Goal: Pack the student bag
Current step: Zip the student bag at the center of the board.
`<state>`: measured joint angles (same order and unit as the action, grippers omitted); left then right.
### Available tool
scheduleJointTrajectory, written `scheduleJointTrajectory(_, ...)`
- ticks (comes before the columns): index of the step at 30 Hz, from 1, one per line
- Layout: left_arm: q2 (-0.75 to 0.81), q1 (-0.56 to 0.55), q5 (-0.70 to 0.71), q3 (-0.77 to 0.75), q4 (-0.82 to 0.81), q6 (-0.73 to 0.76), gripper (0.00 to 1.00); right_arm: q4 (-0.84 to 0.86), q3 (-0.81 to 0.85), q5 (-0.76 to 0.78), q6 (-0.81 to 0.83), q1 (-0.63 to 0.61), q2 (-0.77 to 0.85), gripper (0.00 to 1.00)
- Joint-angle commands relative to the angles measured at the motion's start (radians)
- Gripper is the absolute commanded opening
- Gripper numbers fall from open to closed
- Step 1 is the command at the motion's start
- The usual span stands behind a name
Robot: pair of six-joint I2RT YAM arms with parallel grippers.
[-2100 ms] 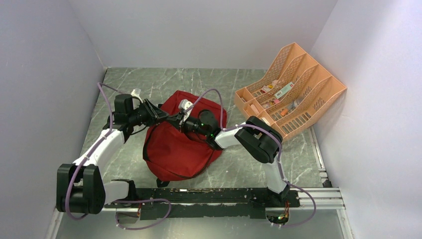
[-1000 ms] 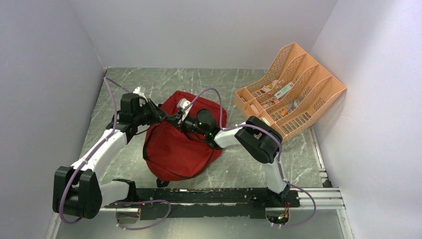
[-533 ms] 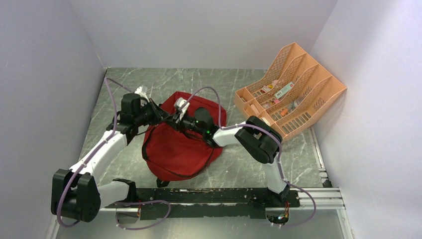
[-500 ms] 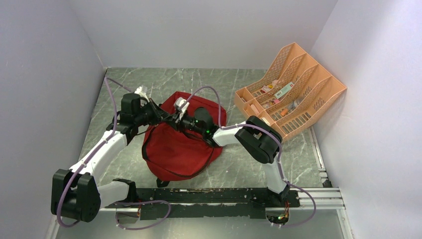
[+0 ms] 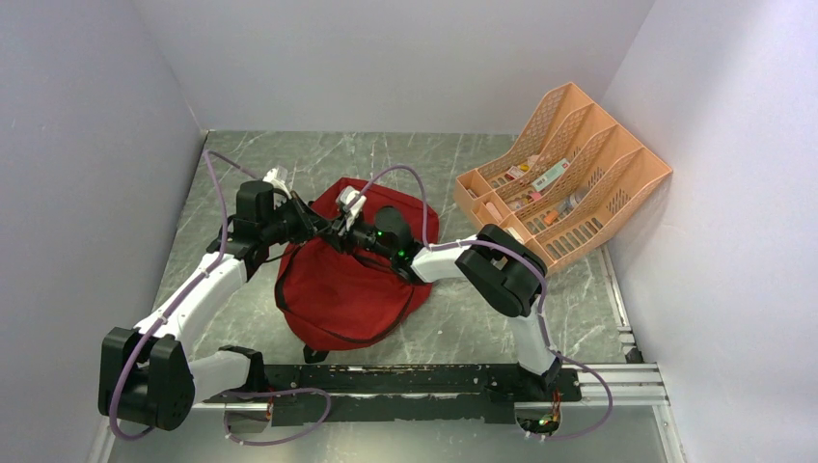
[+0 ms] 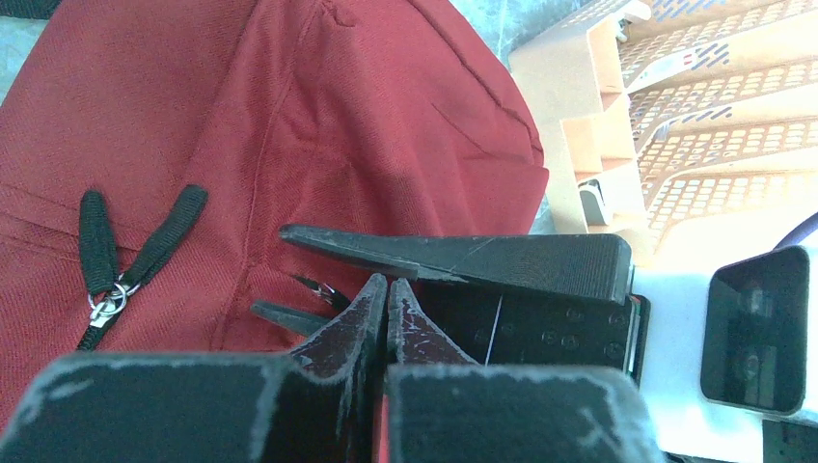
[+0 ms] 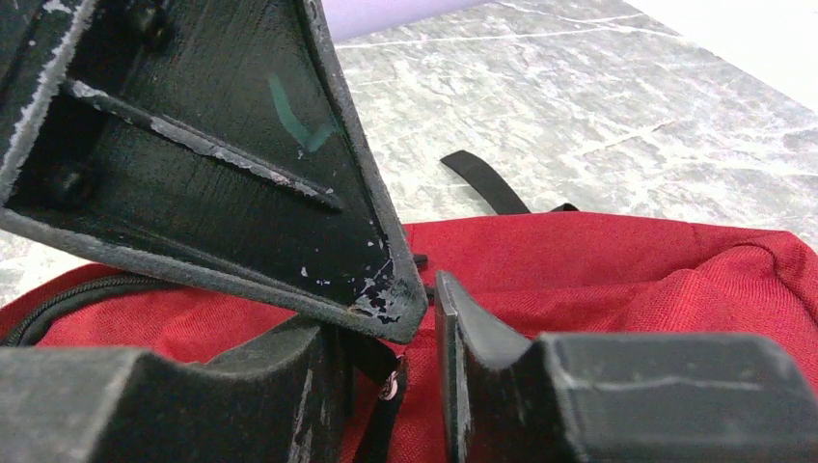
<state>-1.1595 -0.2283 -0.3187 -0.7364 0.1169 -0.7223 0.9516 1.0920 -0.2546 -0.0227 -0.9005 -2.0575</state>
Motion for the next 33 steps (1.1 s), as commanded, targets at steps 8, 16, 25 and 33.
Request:
scheduleJointTrajectory(8, 0.014, -0.009, -0.021, -0.003, 0.017, -0.007, 0.05, 0.044, 0.014, 0.040, -0.024, 0.000, 0.037, 0.35)
scheduleJointTrajectory(16, 0.018, -0.009, 0.008, 0.001, 0.033, -0.020, 0.05, 0.069, -0.011, 0.036, -0.038, 0.001, 0.058, 0.15)
scheduleJointTrajectory(25, 0.021, -0.008, 0.031, -0.012, 0.044, -0.018, 0.05, 0.081, -0.006, 0.034, -0.075, 0.004, 0.053, 0.21)
scheduleJointTrajectory(33, 0.024, -0.008, 0.029, -0.003, 0.041, -0.022, 0.05, 0.083, -0.005, 0.038, -0.082, 0.003, 0.052, 0.32)
